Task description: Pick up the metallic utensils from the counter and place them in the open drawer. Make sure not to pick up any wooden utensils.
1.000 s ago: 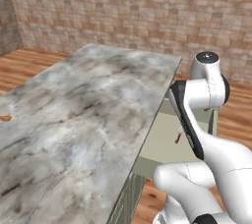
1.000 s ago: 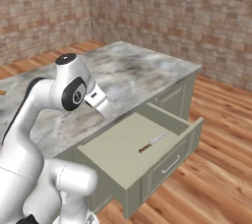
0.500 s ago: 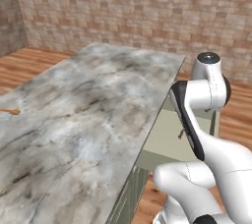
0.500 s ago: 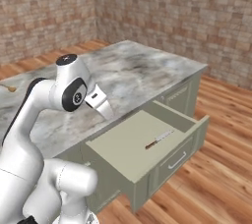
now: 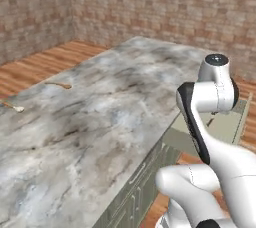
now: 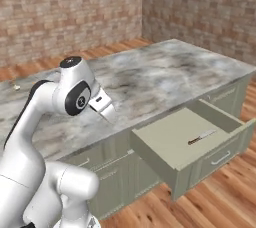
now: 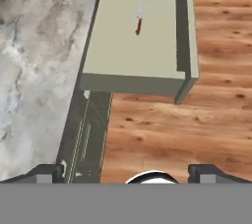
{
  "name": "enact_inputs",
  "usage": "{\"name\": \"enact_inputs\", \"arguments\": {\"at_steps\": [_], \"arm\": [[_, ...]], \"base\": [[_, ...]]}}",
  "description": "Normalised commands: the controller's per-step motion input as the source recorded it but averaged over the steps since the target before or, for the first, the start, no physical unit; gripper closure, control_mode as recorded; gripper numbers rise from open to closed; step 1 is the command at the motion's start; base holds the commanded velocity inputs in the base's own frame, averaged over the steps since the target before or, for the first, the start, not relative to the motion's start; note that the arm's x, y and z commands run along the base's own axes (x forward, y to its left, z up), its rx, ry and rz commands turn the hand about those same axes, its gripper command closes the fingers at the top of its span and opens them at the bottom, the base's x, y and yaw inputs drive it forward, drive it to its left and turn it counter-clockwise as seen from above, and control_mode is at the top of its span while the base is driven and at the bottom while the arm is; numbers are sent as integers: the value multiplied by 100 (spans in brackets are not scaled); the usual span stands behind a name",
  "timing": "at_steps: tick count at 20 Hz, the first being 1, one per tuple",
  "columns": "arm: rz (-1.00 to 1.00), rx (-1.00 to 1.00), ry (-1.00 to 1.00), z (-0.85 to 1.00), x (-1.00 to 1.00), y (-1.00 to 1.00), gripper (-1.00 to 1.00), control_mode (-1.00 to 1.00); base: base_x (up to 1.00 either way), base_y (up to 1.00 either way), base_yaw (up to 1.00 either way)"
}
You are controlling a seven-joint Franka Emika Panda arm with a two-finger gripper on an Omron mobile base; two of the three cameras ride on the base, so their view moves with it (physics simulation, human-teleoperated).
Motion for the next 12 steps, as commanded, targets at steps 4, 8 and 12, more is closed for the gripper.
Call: {"name": "enact_inputs", "arguments": {"at_steps": [4, 8, 12], "arm": [[0, 0, 0, 0, 0, 0, -100, 100], [0, 0, 0, 0, 0, 0, -100, 100], [0, 0, 0, 0, 0, 0, -100, 100]], "base": [[-100, 29, 56], [-100, 20, 56], [-100, 18, 58]]}}
